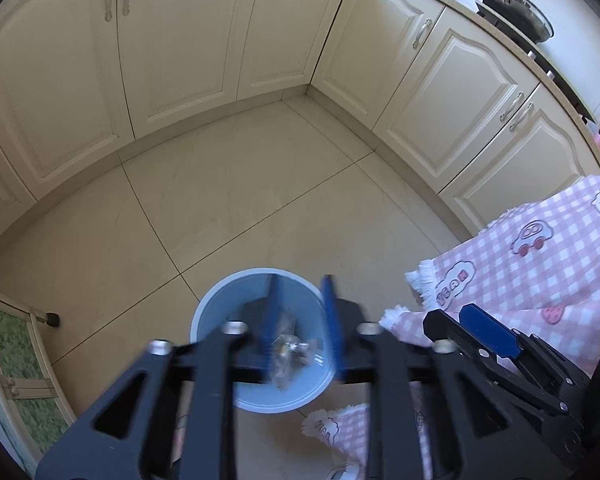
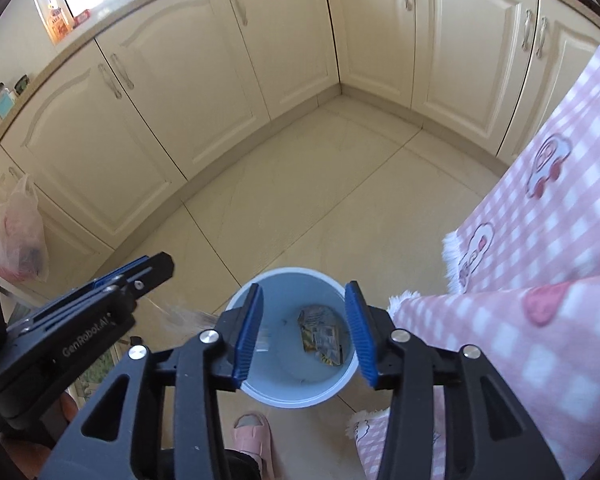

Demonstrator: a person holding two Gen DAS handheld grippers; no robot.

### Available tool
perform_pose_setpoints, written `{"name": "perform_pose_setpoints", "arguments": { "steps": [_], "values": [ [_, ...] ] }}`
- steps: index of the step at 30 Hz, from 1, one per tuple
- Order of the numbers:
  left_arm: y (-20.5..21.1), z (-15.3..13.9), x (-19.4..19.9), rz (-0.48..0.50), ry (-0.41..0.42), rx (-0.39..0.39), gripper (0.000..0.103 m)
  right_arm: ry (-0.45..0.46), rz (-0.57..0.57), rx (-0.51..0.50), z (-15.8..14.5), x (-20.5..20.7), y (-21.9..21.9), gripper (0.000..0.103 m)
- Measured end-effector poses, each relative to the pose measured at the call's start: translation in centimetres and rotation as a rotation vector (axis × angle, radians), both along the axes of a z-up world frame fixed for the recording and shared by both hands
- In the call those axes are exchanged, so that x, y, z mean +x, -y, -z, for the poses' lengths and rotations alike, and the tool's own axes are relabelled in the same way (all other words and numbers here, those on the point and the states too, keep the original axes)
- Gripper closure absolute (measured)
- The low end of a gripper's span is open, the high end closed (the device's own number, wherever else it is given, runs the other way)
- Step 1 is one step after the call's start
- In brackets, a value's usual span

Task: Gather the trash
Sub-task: 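Carry both items to the blue bucket and open both tools to drop them, then move both tools back over the table toward the remaining trash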

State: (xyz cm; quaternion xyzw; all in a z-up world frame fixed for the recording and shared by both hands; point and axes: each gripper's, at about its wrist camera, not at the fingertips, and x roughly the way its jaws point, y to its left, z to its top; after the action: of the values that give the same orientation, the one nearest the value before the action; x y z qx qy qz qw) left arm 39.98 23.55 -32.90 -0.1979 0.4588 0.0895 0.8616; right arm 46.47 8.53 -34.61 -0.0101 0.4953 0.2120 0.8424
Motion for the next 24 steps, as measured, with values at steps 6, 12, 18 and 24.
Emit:
{"name": "perform_pose_setpoints", "arguments": {
  "steps": [6, 12, 18, 24],
  "values": [
    [1.1, -3.6, -1.9, -0.011, 0.049, 0.054, 0.050, 0.050, 0.001, 0.018, -3.2, -1.4, 1.2, 0.059],
    [2.1, -8.7, -5.2, -0.016, 0.132, 0.094, 0.048, 0.135, -0.003, 0.058, -8.4, -3.9, 2.4, 0.059],
    [4.9, -14.8, -8.7, 0.009, 0.253, 0.130, 0.045, 0.277, 0.028, 0.091, -15.3, -7.6, 5.8, 0.056],
    [11.0, -19.6, -10.7, 0.124, 0.364, 0.136, 0.042, 0.402, 0.118, 0.094, -20.7, -11.4, 12.1, 0.053]
  ]
}}
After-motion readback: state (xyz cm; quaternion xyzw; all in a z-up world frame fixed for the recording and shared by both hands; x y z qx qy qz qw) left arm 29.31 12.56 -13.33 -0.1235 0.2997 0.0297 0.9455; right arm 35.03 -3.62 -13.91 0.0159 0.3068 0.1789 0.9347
